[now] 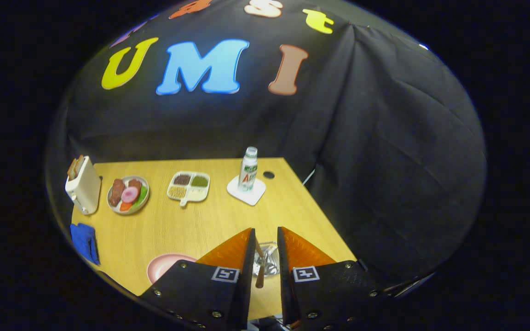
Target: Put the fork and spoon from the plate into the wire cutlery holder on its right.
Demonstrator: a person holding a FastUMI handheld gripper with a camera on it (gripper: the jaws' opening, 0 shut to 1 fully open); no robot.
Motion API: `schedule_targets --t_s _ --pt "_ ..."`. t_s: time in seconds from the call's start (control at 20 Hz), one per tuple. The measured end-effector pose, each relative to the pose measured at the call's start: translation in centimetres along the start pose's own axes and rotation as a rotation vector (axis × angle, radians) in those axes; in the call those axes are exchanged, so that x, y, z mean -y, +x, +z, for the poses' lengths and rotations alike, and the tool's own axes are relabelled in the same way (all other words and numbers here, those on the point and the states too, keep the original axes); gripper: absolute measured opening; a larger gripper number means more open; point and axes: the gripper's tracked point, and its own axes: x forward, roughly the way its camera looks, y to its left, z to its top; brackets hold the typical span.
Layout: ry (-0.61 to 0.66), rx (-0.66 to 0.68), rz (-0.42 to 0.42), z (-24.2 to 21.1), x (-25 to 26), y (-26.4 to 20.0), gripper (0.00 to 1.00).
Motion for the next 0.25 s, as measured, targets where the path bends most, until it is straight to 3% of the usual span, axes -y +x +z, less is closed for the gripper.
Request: schedule_targets --t_s 0.25 --pt "0.074 0.287 0.008 7.6 0.7 -5.2 0.28"
